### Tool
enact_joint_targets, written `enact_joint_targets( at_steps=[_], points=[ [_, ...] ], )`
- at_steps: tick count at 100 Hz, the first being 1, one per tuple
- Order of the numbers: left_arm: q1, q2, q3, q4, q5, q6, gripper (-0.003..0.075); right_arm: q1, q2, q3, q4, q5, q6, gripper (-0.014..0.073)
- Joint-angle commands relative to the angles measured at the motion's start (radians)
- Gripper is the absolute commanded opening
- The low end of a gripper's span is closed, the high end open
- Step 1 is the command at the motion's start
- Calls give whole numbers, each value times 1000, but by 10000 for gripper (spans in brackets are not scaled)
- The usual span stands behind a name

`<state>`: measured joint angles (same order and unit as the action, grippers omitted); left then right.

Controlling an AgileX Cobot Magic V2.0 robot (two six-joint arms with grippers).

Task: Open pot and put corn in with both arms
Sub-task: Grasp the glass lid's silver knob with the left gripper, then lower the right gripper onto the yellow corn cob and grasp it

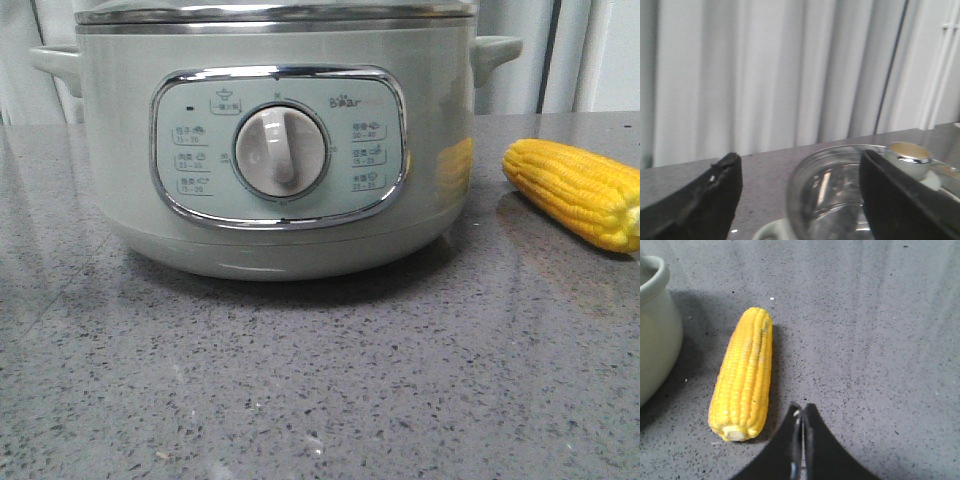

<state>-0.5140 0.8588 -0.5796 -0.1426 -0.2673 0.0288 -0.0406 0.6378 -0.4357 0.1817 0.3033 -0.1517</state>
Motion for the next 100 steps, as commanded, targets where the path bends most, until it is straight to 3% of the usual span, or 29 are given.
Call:
enact_joint_targets(
  at_steps=[1,24,100],
  points=[
    [-83,92,-63,-2,-147,-5,440,0,8,-35,2,-62,-7,-64],
    [-185,308,-221,9,-156,-5,442,0,8,-35,2,-62,-7,-64],
    [-225,579,-406,44,-137,-5,441,6,8,-35,7,-38,-7,-64]
  ],
)
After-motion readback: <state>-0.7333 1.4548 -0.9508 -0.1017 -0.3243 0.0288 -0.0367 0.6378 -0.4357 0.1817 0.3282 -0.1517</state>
